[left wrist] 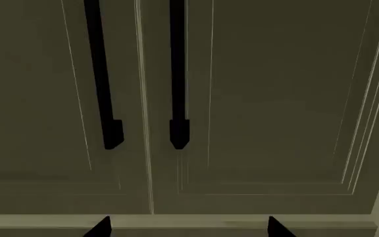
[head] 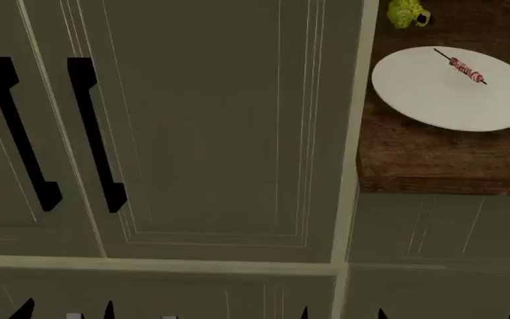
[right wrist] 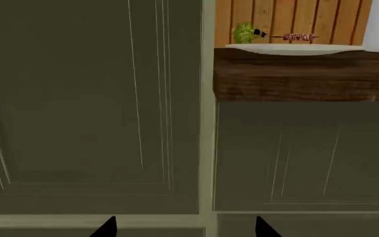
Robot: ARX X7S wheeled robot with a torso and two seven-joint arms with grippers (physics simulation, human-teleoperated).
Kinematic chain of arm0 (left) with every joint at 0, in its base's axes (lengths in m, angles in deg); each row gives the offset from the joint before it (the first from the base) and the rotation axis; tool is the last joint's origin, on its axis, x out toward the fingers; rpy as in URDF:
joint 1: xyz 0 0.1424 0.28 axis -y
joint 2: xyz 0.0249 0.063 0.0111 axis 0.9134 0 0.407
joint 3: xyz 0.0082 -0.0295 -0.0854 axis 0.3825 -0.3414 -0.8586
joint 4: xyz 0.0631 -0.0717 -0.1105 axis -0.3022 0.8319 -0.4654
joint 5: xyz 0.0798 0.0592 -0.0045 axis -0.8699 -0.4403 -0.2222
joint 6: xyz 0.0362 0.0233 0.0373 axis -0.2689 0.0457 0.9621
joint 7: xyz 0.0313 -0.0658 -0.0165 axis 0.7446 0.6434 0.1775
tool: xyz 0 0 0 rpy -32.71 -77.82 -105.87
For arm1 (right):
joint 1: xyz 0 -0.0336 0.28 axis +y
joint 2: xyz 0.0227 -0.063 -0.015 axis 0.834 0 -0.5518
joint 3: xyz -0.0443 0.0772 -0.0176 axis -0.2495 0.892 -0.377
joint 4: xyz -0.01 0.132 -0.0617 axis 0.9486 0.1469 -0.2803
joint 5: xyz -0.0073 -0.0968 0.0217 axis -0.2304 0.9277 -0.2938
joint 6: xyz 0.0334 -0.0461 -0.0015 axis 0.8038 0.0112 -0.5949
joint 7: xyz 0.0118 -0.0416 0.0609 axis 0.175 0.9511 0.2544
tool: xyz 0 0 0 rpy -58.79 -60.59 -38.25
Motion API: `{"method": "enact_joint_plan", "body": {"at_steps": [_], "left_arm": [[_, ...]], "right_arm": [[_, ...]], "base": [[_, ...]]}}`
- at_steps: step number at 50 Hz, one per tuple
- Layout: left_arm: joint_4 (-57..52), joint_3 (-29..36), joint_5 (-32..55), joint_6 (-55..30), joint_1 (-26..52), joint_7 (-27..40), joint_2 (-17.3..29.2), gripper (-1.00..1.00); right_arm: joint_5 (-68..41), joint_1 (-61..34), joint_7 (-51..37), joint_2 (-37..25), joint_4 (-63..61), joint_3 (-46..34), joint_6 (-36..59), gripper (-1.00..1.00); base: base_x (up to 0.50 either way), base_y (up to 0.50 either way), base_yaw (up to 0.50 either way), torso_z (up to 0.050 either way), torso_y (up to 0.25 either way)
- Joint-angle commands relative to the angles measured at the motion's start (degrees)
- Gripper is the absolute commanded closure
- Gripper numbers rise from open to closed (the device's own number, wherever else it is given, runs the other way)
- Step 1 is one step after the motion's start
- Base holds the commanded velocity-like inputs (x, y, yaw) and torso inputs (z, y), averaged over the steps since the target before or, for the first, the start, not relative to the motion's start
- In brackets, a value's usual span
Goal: Pick the kebabs from the counter and place it in the microwave.
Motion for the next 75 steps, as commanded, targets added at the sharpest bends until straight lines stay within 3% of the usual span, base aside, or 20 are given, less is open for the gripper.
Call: {"method": "enact_joint_plan", "body": {"at_steps": [1, 32, 75], "left_arm": [[-0.99, 0.71, 0.60, -0.86, -0.14, 0.72, 0.60, -1.00], [0.61, 4.54, 4.43, 2.26, -0.10, 4.25, 4.58, -1.00], [-1.05, 7.38, 7.37, 2.79, -0.65, 6.56, 7.19, -1.00]], "right_arm": [[-0.59, 0.13, -0.79, -0.59, -0.81, -0.79, 0.69, -1.00], [-3.66, 0.19, -5.52, -3.93, -0.14, -6.41, -1.51, -1.00], [-6.06, 0.83, -8.86, -6.74, -2.69, -9.50, -1.28, -1.00]], "base": [[0.00, 0.00, 0.00, 0.000, 0.000], [0.00, 0.00, 0.00, 0.000, 0.000], [0.00, -0.50, 0.00, 0.000, 0.000]]}}
